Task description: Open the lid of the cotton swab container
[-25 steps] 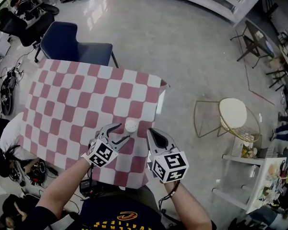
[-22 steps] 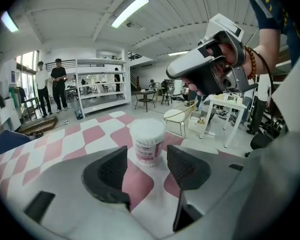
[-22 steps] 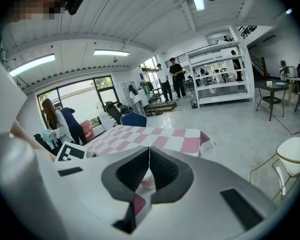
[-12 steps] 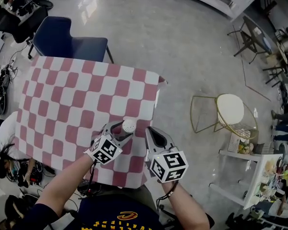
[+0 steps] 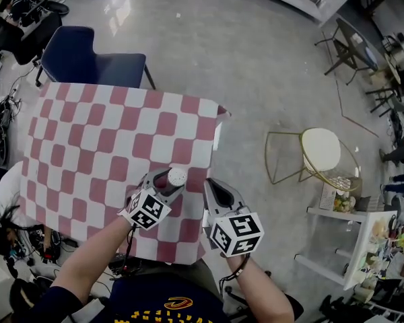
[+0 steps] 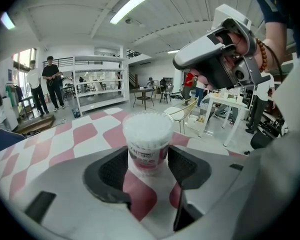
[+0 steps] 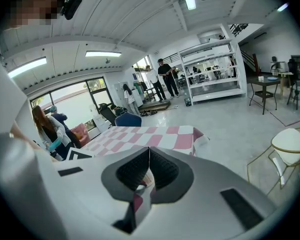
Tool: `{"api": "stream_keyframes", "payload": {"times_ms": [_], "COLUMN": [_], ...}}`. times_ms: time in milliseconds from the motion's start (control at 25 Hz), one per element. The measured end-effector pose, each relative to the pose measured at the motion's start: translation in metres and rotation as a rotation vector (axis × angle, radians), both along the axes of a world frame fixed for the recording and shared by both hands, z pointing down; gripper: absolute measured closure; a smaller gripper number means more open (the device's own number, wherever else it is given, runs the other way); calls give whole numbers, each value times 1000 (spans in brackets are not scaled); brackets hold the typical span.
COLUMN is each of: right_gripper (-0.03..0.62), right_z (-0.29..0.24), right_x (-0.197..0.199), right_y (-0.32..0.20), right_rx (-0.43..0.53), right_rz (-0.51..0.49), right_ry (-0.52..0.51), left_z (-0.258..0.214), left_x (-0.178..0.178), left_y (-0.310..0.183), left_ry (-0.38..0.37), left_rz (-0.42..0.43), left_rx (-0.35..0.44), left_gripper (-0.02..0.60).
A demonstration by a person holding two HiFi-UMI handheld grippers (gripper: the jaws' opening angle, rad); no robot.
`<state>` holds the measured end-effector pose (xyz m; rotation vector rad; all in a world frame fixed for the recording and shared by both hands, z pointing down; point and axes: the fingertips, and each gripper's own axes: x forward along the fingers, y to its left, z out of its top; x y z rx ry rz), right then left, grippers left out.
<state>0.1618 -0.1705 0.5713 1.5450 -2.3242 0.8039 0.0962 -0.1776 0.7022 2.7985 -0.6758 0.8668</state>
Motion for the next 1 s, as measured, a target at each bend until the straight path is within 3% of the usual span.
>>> {"api": "stream_keyframes", "payload": {"times_ms": [480, 1000], "right_gripper": [583, 583], "right_z": [-7, -32], "right_x": [2, -5], "right_y": [6, 11], "right_rx": [11, 71], "right_rz": [0, -41], "right_ry": [11, 31], "left_z": [-1, -44], "left_x": [-3, -11], "left_y": [1, 14], "left_ry": [4, 63], "left_rz": [-12, 29], "left_rx": [-11, 14], "left_gripper": [339, 342]}}
